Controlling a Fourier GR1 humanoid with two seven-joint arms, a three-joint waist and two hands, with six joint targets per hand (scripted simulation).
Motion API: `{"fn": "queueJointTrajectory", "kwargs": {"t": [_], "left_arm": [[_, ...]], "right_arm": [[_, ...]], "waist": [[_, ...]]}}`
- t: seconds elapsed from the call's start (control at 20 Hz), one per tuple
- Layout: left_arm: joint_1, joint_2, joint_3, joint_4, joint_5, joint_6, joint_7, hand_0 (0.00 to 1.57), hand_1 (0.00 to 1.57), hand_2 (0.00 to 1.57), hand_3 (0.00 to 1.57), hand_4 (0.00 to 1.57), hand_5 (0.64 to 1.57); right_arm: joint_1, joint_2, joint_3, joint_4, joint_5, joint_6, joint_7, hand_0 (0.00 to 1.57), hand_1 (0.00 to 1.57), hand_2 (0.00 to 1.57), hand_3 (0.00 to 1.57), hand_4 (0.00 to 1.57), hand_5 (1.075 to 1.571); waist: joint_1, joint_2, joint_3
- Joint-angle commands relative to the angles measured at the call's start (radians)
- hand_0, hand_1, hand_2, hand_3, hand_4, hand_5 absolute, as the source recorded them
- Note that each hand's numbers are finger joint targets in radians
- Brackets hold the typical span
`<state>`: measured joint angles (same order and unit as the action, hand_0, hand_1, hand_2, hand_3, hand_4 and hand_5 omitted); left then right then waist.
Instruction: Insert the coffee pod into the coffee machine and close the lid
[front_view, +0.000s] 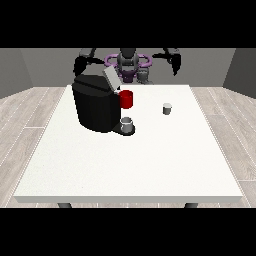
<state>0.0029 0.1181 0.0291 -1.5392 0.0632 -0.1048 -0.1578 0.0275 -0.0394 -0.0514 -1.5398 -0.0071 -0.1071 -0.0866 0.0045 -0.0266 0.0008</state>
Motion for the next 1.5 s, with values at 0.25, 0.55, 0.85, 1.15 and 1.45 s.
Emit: {"fn": "queueJointTrajectory", "kwargs": {"t": [0.25,0.55,0.85,1.15,1.45], "left_arm": [[-0.086,0.139,0.059,0.08,-0.131,0.007,-0.015,0.0,0.0,0.0,0.0,0.0,1.571],[-0.237,0.202,0.127,0.239,-0.077,-0.071,0.04,0.0,0.0,0.0,0.0,0.0,1.571],[-0.376,0.264,0.162,0.4,-0.127,-0.052,0.075,0.0,0.0,0.0,0.0,0.0,1.571],[-0.406,0.299,0.183,0.578,-0.157,-0.079,0.001,0.0,0.0,0.0,0.0,0.0,1.571],[-0.503,0.29,0.136,0.657,-0.231,-0.048,0.033,0.0,0.0,0.0,0.0,0.0,1.571]], "right_arm": [[-0.009,0.022,0.02,-0.011,0.009,-0.012,-0.021,0.0,0.0,0.0,0.0,0.18,1.571],[-0.081,0.012,-0.003,0.006,-0.036,0.023,-0.059,0.0,0.0,0.0,0.0,0.19,1.571],[-0.151,0.02,0.05,-0.024,-0.021,0.023,0.004,0.0,0.0,0.0,0.0,0.26,1.571],[-0.153,0.014,0.05,-0.006,0.007,-0.019,0.024,0.0,0.0,0.0,0.0,0.4,1.571],[-0.279,0.016,0.038,0.048,0.04,-0.07,0.082,0.0,0.0,0.0,0.0,0.41,1.571]], "waist": [[-0.051,0.034,-0.0008],[-0.103,0.123,-0.0008],[-0.174,0.202,-0.0013],[-0.143,0.204,-0.0012],[-0.137,0.261,-0.0013]]}}
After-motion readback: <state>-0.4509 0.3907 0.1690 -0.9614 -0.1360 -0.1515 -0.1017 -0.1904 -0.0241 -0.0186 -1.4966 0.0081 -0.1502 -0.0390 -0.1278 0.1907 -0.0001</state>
